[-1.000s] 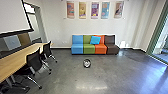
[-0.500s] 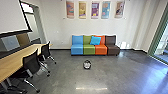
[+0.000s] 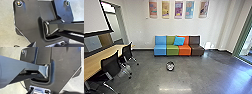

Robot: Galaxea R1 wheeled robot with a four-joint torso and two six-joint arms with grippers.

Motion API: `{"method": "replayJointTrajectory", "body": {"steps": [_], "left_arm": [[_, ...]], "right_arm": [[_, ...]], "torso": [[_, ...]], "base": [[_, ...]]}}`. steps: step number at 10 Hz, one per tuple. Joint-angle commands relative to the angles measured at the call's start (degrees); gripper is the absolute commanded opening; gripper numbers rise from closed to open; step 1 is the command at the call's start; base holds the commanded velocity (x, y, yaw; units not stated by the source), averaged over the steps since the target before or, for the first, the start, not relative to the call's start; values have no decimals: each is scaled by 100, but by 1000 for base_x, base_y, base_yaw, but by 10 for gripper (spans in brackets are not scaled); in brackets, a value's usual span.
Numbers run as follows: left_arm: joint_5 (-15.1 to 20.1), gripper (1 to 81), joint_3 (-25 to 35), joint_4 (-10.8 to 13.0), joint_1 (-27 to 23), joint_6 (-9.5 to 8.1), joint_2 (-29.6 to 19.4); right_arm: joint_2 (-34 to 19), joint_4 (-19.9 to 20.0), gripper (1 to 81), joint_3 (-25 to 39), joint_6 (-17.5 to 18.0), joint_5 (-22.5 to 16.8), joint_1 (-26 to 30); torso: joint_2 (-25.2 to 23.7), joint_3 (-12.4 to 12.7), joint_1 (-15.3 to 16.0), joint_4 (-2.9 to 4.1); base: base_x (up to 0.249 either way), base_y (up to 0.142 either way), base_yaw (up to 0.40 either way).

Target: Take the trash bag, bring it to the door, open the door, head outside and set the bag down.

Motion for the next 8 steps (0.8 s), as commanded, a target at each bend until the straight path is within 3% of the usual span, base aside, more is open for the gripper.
{"method": "replayJointTrajectory", "body": {"steps": [1, 8], "left_arm": [[349, 811, 24, 40, -196, 1, -15], [349, 811, 24, 40, -213, -7, -6]], "right_arm": [[5, -96, 811, 38, -60, -339, 159], [14, -78, 811, 30, -60, -330, 168]], "torso": [[0, 0, 0, 0], [0, 0, 0, -2]], "base": [[176, -63, 0], [179, 0, 0]]}}
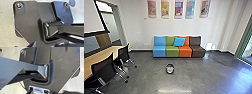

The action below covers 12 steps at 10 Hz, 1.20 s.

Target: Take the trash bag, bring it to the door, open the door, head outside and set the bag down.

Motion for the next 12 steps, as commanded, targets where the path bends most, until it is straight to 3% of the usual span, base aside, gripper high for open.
{"method": "replayJointTrajectory", "body": {"steps": [1, 12], "left_arm": [[360, 811, 16, 40, -180, -7, -11], [361, 811, 16, 40, -198, -7, 15]], "right_arm": [[31, -78, 811, 38, -57, -296, 148], [119, -96, 811, -76, -57, -261, 131]], "torso": [[0, 0, 0, 0], [0, 0, 2, -2]], "base": [[181, 0, 0], [180, -6, 0]]}}
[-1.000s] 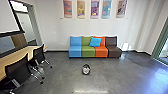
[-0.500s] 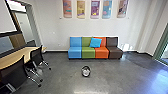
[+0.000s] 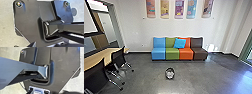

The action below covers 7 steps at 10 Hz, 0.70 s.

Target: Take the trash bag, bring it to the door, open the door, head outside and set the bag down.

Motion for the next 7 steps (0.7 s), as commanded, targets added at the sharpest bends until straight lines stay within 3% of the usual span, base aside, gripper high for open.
{"method": "replayJointTrajectory", "body": {"steps": [1, 7], "left_arm": [[350, 811, 18, 40, -217, -7, 15], [349, 811, 18, 22, -226, -7, 50]], "right_arm": [[34, -96, 811, 37, -51, -306, 134], [34, -78, 811, 28, -51, -314, 178]], "torso": [[0, 0, 0, 2], [0, 0, 0, 0]], "base": [[182, -71, 0], [182, -84, 0]]}}
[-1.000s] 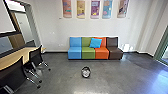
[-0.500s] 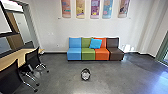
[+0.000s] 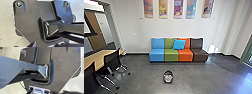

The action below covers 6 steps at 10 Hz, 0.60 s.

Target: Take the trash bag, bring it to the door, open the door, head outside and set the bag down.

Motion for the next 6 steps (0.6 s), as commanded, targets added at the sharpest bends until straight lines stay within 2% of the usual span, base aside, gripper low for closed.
{"method": "replayJointTrajectory", "body": {"steps": [1, 4, 6], "left_arm": [[352, 811, 18, 40, -220, -7, 42], [352, 811, 18, 31, -220, -7, 25], [361, 811, 18, 31, -228, -7, 51]], "right_arm": [[23, -78, 811, 35, -51, -313, 197], [32, -78, 811, 35, -52, -304, 205], [32, -78, 811, 35, -60, -304, 214]], "torso": [[0, 0, 0, 0], [0, 0, 0, 0], [0, 0, 2, 0]], "base": [[182, -78, 0], [182, -73, 0], [182, 0, 0]]}}
